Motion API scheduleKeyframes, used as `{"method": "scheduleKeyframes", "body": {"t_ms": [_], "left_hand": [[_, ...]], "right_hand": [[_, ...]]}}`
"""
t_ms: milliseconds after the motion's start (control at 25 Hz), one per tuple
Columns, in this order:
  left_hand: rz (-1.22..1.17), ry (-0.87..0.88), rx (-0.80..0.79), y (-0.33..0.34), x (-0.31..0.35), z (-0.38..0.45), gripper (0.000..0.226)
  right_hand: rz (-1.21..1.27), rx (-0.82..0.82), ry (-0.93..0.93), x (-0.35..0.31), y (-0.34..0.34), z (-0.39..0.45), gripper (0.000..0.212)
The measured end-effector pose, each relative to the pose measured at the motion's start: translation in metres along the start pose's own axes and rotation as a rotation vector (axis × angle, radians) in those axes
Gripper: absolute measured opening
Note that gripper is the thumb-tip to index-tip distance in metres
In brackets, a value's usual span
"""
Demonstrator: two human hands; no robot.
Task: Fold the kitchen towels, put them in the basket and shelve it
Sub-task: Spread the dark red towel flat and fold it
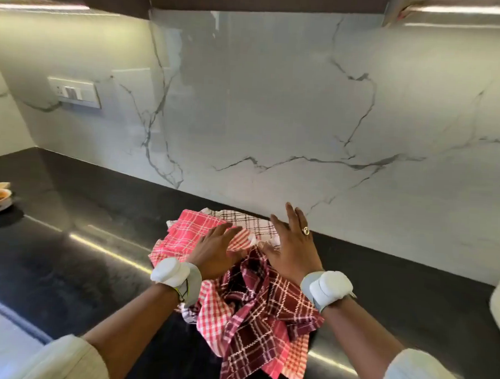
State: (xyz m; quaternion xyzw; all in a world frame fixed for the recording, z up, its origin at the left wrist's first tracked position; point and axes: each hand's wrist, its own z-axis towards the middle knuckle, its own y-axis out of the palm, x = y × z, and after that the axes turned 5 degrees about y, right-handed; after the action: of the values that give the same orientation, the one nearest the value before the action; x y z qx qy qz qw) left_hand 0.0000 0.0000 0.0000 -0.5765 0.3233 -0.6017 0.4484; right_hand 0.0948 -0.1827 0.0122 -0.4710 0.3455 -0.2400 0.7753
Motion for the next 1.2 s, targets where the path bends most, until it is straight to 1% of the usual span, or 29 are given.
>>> {"method": "scheduleKeyframes", "body": {"t_ms": [80, 160, 200, 240, 320, 360, 440, 480, 600, 760, 920, 1000, 1120, 1200], "left_hand": [[0.019, -0.070, -0.092, 0.020, -0.015, -0.015, 0.067], [0.081, -0.155, -0.245, 0.054, -0.041, -0.038, 0.071], [0.097, -0.183, -0.284, 0.069, -0.049, -0.047, 0.073], [0.105, -0.197, -0.297, 0.083, -0.059, -0.055, 0.077], [0.096, -0.181, -0.185, 0.097, -0.065, -0.065, 0.086], [0.097, -0.170, -0.121, 0.101, -0.064, -0.069, 0.083], [0.112, -0.160, -0.040, 0.109, -0.068, -0.072, 0.070], [0.113, -0.161, -0.009, 0.111, -0.068, -0.073, 0.066], [0.099, -0.142, 0.042, 0.115, -0.069, -0.072, 0.066], [0.098, -0.137, 0.055, 0.115, -0.070, -0.071, 0.067], [0.113, -0.140, 0.063, 0.116, -0.073, -0.071, 0.067], [0.142, -0.142, 0.045, 0.115, -0.070, -0.072, 0.070], [0.152, -0.160, -0.007, 0.110, -0.065, -0.067, 0.079], [0.133, -0.182, -0.011, 0.101, -0.059, -0.058, 0.076]], "right_hand": [[0.034, -0.167, 0.043, -0.007, 0.032, -0.011, 0.075], [0.000, -0.429, 0.106, -0.013, 0.079, -0.034, 0.084], [-0.029, -0.491, 0.129, -0.012, 0.100, -0.047, 0.089], [-0.043, -0.501, 0.152, -0.013, 0.119, -0.057, 0.094], [-0.029, -0.413, 0.203, -0.005, 0.134, -0.066, 0.096], [-0.014, -0.382, 0.203, -0.003, 0.136, -0.067, 0.093], [0.010, -0.334, 0.195, -0.001, 0.142, -0.070, 0.083], [0.019, -0.295, 0.184, -0.001, 0.144, -0.072, 0.079], [0.048, -0.229, 0.190, 0.002, 0.149, -0.077, 0.069], [0.084, -0.208, 0.190, 0.001, 0.147, -0.077, 0.062], [0.102, -0.228, 0.176, 0.001, 0.148, -0.077, 0.059], [0.133, -0.242, 0.183, 0.000, 0.145, -0.077, 0.052], [0.351, -0.260, 0.271, -0.002, 0.131, -0.069, 0.045], [0.525, -0.226, 0.351, -0.006, 0.117, -0.066, 0.046]]}}
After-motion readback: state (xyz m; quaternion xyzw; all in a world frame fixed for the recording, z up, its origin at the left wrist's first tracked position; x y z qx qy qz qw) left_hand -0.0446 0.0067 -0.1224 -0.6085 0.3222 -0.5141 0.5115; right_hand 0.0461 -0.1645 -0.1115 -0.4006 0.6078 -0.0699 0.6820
